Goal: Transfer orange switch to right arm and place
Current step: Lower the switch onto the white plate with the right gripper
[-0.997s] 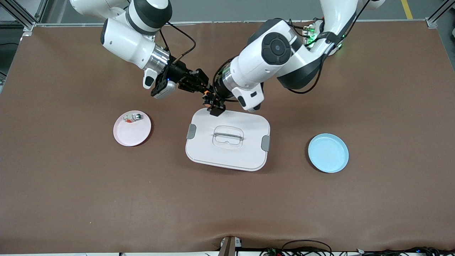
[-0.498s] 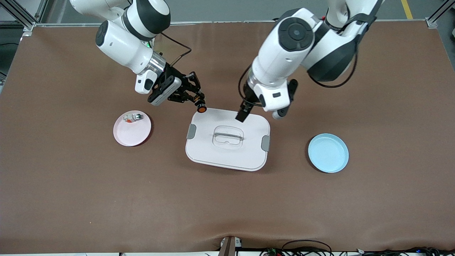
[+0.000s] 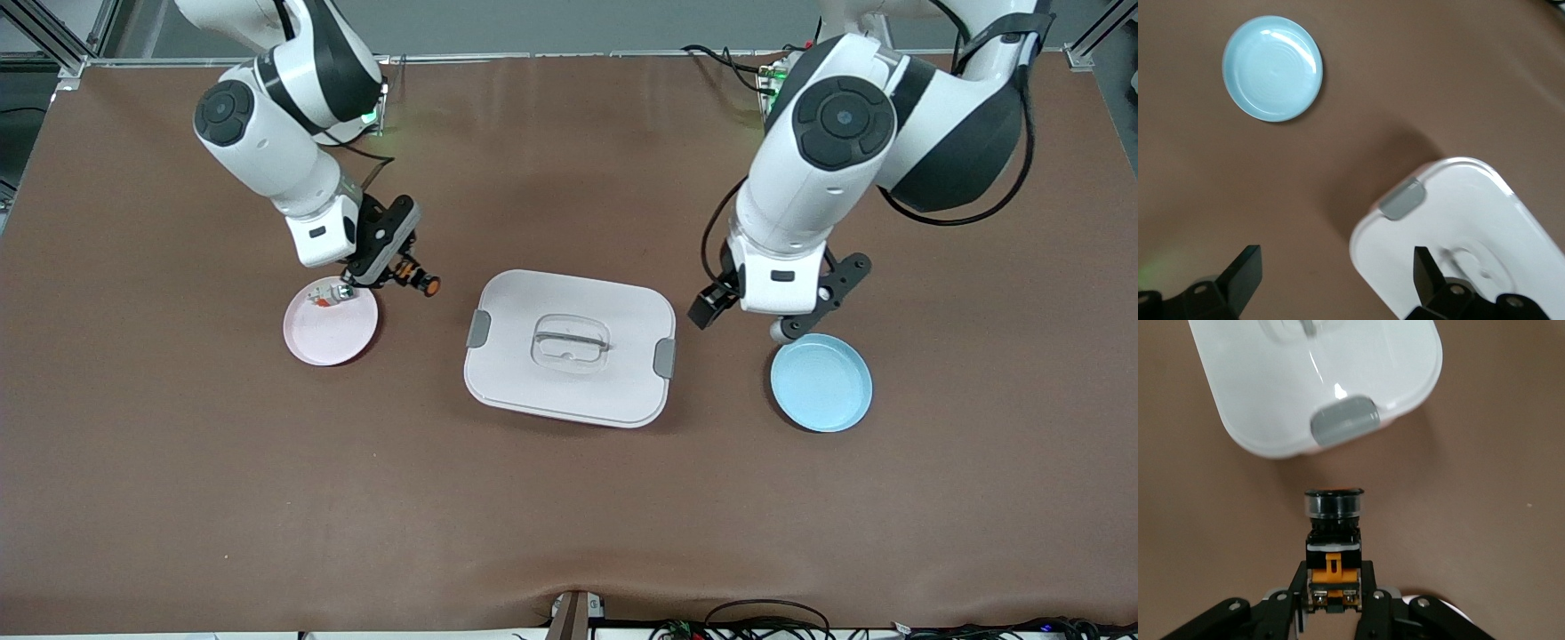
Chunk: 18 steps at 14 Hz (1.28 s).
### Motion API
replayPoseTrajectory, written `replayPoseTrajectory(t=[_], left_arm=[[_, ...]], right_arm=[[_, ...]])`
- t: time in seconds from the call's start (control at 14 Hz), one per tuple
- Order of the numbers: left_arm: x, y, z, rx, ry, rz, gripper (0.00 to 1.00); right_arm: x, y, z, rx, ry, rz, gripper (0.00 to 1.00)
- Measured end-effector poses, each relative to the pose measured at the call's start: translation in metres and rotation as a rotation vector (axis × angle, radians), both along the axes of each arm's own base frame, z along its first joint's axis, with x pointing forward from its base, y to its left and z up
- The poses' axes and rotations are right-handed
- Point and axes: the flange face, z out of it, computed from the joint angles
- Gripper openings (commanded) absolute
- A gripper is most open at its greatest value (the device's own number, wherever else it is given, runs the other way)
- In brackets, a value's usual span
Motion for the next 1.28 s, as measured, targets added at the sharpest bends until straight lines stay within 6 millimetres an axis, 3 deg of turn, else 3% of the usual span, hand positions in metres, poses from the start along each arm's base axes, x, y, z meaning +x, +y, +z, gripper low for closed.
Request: replayPoseTrajectory(t=[0.21, 0.43, 0.93, 1.28], left_arm=[[0.004, 0.041, 0.007, 0.078, 0.046, -0.074, 1.00], [0.008, 0.080, 0.019, 0.111, 0.071, -0.219, 1.00], [0.021, 0.167, 0.042, 0.092, 0.092, -0.493, 1.00], [0.028, 0.220, 0.053, 0.087, 0.086, -0.498, 1.00]], right_arm=[[0.008, -0.029, -0.006, -0.055, -0.031, 0.182, 0.00], [0.018, -0.073, -0.020, -0.075, -0.076, 0.330, 0.00], [0.010, -0.161, -0.114, -0.111, -0.089, 0.458, 0.00], [-0.003, -0.194, -0.168, -0.117, -0.069, 0.483, 0.00]])
